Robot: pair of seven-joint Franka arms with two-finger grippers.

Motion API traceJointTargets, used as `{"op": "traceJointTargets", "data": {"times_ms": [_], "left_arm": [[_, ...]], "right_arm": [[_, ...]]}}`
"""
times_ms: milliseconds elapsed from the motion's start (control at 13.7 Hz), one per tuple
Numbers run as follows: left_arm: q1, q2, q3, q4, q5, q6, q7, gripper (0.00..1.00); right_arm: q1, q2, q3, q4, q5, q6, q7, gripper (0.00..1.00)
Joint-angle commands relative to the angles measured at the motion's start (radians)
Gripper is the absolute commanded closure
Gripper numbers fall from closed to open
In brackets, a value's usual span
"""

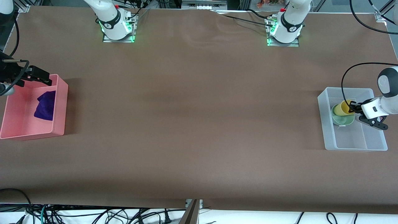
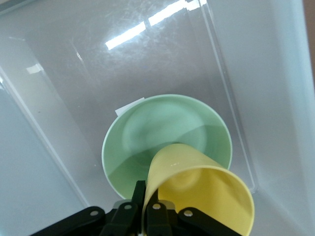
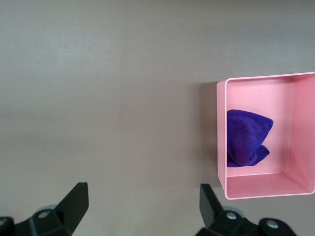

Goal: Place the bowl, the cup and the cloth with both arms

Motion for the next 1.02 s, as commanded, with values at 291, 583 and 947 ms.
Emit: {"op": "traceJointTargets", "data": {"times_ms": [291,583,947], "left_arm": [[-0.005,-0.117,-0.115,0.108,0.012,-0.211,-0.008,0.00],[-0.008,-0.126,-0.322,0.304,-0.008,-0.534,-0.210,0.00],[-0.001,-0.136,-0.513,0.441,-0.011,-0.695,-0.436,0.00]], "right_arm": [[-0.003,-0.005,0.005,0.002,-0.001,-0.013,0.009,0.00],[-0.005,-0.005,0.003,0.002,-0.001,-0.013,0.009,0.00],[-0.005,-0.005,0.003,0.002,-0.001,-0.013,0.008,0.00]]}}
